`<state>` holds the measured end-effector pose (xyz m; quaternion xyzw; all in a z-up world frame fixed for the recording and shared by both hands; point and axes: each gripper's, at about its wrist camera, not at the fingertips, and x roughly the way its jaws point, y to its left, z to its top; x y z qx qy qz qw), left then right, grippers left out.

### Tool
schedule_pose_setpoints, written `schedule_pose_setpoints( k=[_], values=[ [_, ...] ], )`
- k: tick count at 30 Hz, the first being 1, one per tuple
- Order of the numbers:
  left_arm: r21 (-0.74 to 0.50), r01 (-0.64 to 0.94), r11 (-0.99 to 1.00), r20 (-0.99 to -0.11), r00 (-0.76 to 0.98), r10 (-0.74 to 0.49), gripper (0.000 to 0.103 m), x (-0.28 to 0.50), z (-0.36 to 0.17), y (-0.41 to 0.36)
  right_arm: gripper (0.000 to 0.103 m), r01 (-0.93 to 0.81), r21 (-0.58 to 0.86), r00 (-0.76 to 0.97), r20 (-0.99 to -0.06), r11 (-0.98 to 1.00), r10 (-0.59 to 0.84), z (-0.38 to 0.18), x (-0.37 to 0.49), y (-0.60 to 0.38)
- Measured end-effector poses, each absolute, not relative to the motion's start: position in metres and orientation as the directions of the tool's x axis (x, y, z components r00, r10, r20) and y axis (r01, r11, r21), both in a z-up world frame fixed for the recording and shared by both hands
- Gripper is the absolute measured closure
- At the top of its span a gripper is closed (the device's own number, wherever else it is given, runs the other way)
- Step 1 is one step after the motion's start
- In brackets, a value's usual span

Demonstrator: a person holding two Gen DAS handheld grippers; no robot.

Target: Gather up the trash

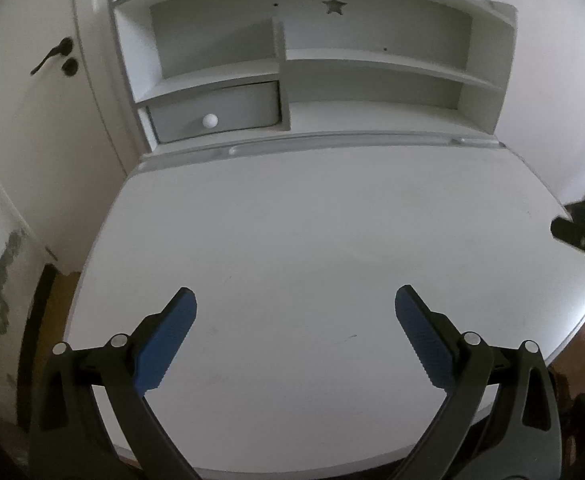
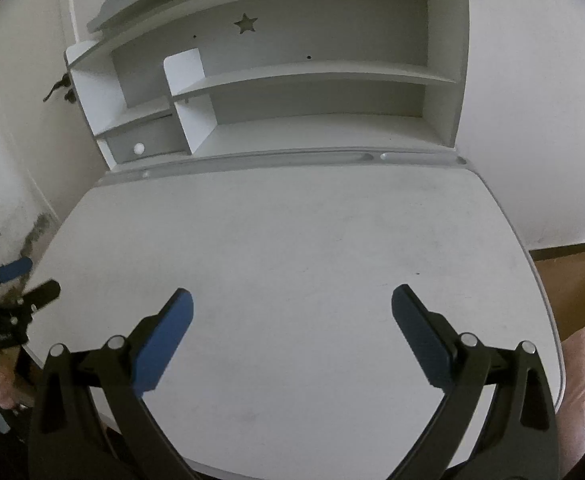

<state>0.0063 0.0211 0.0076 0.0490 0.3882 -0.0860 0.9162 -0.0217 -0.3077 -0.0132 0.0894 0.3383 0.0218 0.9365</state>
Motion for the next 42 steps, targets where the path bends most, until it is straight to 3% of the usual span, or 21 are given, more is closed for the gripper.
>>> schedule_pose_setpoints(
  k=[42],
  values=[
    [0.007, 0.212, 0.977, -0.727, 0.672, -0.14, 0.006, 0.015, -0.001, 0.007, 0.007, 0.023, 0.169, 0.773, -0.628, 0.985, 0.089, -0.017, -0.032, -0.313]
  ],
)
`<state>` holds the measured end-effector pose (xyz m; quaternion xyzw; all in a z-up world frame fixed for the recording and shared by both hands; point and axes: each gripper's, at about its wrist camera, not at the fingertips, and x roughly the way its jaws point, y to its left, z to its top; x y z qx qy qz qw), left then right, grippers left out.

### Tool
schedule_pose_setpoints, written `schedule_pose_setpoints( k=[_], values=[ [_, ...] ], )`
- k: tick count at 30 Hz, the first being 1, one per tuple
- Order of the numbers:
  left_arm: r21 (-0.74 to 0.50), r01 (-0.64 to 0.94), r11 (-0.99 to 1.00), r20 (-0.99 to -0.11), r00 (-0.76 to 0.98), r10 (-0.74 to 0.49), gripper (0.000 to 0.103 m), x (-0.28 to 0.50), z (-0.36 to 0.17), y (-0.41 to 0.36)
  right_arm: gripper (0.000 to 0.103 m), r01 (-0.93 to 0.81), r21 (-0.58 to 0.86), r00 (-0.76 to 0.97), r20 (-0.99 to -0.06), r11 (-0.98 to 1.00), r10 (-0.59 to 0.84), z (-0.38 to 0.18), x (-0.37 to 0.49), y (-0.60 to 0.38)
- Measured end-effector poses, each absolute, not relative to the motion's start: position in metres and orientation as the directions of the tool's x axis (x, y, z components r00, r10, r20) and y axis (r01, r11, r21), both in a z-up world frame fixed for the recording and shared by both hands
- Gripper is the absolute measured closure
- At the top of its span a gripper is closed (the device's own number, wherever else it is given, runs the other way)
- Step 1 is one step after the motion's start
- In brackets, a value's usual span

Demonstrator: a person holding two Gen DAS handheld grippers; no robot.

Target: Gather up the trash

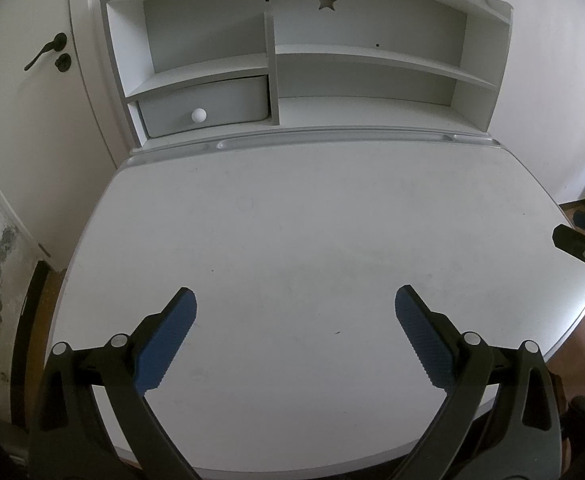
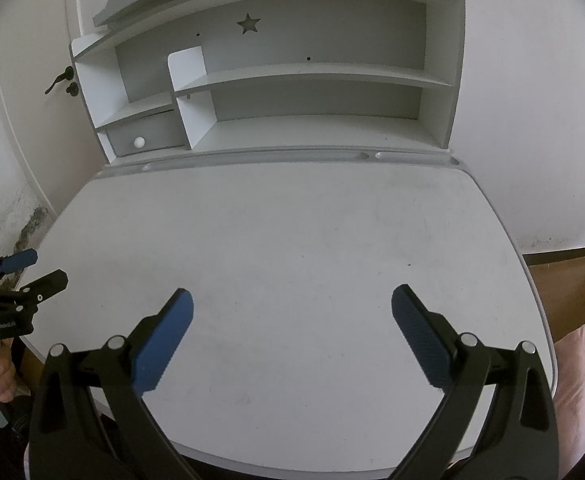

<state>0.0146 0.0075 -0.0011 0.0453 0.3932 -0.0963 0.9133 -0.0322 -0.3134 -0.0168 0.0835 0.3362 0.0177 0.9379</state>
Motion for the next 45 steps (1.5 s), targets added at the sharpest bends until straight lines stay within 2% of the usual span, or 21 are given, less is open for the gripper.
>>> schedule_pose_setpoints(
  k=[45],
  values=[
    [0.015, 0.215, 0.977, -0.739, 0.66, -0.134, 0.006, 0.0174, -0.0055, 0.009, 0.007, 0.015, 0.158, 0.772, -0.629, 0.987, 0.089, -0.0185, -0.0327, -0.3106]
  ],
)
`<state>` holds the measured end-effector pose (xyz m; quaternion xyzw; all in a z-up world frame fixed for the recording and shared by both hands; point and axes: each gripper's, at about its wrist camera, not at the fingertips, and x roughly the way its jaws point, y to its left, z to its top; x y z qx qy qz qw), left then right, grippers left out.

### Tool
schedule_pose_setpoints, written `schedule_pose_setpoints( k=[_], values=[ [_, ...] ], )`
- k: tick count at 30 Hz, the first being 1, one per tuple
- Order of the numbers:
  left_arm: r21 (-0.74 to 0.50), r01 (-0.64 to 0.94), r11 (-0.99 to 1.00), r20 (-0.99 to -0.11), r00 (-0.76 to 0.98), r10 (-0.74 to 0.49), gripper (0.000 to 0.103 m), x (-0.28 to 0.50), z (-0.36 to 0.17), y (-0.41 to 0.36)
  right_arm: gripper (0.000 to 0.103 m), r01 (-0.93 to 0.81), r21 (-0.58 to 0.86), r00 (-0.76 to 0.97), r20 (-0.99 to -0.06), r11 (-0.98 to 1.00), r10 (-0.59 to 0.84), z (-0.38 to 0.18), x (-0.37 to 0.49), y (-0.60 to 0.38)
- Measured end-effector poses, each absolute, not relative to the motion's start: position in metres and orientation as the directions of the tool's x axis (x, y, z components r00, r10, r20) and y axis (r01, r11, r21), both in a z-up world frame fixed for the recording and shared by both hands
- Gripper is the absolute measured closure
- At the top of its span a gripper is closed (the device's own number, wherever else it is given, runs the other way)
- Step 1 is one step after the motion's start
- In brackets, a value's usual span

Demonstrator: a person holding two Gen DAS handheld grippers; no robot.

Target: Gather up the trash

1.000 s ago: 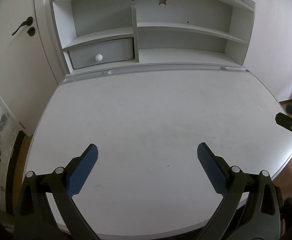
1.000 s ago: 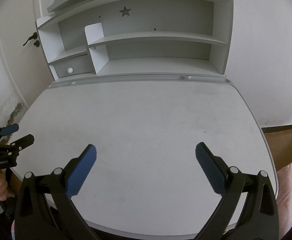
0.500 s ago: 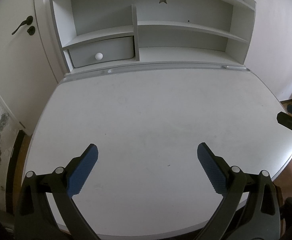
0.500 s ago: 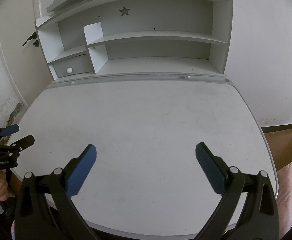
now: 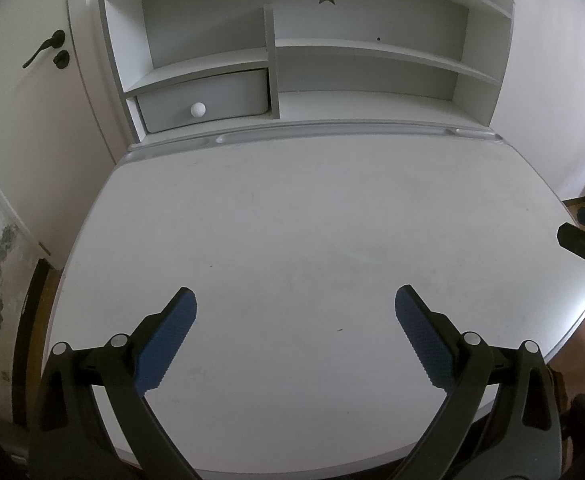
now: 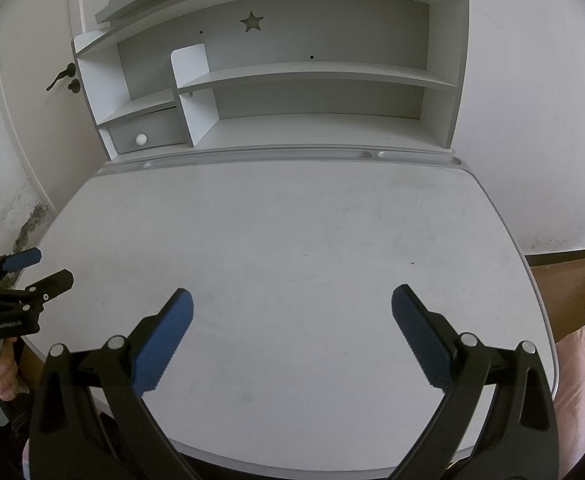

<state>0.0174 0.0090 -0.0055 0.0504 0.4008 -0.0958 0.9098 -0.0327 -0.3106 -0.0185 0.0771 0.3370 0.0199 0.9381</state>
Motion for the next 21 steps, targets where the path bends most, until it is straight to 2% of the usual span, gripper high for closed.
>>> schedule_pose_setpoints(
  k=[21],
  values=[
    [0.06, 0.207, 0.976, -0.723, 0.683, -0.1, 0.006, 0.0148, -0.0034, 0.0077, 0.007, 0.014, 0.158, 0.772, -0.629, 0.987, 0.09, -0.019, -0.0328, -0.3107]
  ],
)
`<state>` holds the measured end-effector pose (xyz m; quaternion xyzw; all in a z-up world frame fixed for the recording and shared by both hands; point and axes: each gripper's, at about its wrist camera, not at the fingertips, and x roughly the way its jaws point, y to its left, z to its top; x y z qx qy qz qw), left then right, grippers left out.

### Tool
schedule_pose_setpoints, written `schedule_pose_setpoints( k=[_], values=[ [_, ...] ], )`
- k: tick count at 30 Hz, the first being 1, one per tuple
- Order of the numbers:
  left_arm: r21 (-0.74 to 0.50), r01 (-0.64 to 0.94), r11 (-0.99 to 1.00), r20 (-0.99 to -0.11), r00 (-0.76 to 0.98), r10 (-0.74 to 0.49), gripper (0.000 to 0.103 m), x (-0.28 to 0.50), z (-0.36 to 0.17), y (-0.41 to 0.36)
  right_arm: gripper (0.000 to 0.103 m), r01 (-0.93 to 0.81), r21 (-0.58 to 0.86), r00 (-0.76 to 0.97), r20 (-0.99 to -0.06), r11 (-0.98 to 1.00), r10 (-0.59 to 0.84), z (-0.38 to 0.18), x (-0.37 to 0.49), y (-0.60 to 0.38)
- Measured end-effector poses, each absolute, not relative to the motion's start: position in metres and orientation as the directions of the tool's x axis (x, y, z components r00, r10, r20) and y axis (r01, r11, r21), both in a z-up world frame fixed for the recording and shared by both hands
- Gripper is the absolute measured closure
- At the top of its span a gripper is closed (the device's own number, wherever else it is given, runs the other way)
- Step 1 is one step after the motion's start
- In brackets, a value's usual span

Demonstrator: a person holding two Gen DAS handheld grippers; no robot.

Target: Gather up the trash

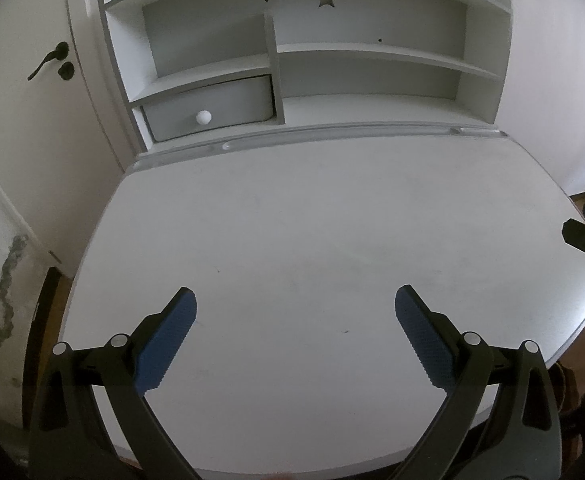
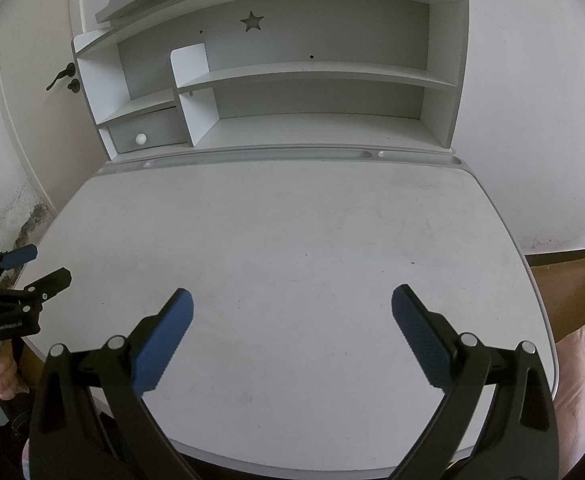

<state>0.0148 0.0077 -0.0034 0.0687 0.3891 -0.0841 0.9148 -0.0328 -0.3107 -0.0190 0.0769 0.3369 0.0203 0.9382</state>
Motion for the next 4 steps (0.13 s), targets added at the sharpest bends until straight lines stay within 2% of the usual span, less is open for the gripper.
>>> schedule_pose_setpoints(
  k=[4],
  values=[
    [0.054, 0.216, 0.975, -0.724, 0.681, -0.111, 0.006, 0.017, -0.0033, 0.0073, 0.007, 0.014, 0.16, 0.772, -0.629, 0.987, 0.091, -0.0194, -0.0326, -0.3105]
  ],
)
